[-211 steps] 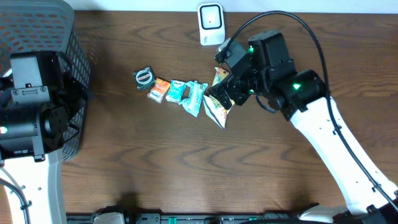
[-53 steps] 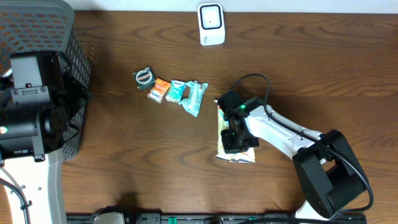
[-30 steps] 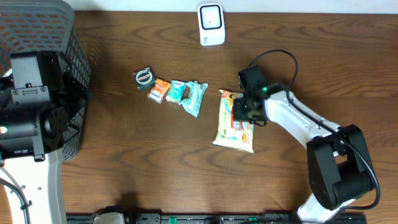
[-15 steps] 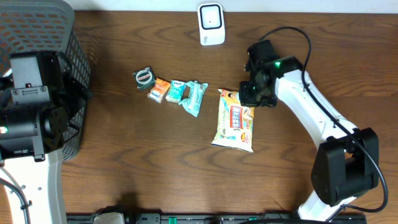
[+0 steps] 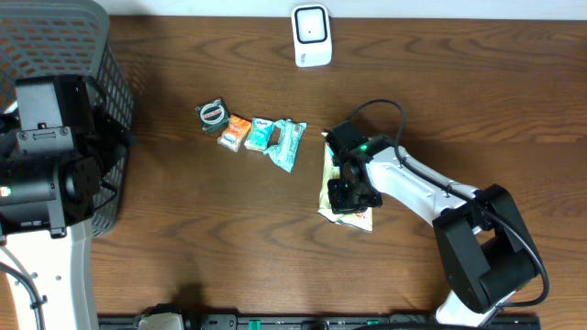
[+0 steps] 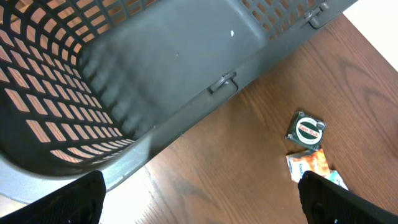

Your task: Scan the item barcode

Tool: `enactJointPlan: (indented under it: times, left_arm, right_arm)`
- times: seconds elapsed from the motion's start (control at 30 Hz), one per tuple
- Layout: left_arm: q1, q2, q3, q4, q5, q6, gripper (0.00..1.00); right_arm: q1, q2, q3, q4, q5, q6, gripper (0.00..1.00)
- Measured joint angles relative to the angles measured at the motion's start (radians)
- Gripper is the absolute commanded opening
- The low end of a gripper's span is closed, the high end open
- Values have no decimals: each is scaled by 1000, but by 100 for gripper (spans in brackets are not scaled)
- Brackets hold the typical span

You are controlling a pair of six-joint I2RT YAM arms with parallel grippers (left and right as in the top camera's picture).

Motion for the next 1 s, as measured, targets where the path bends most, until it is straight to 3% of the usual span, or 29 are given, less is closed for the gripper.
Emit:
enactJointPlan:
  times: [0.23,0.4,1.0]
  left_arm:
    - [0,0,0,1,0,0,98]
    - [0,0,0,0,0,0,98]
    - [0,0,0,0,0,0,98]
  right_arm:
    - [-92,0,131,-84,41,-2,7]
    - [-186,0,244,-25,63,-27,6]
    - [-148,25,87,180,69,-7,13]
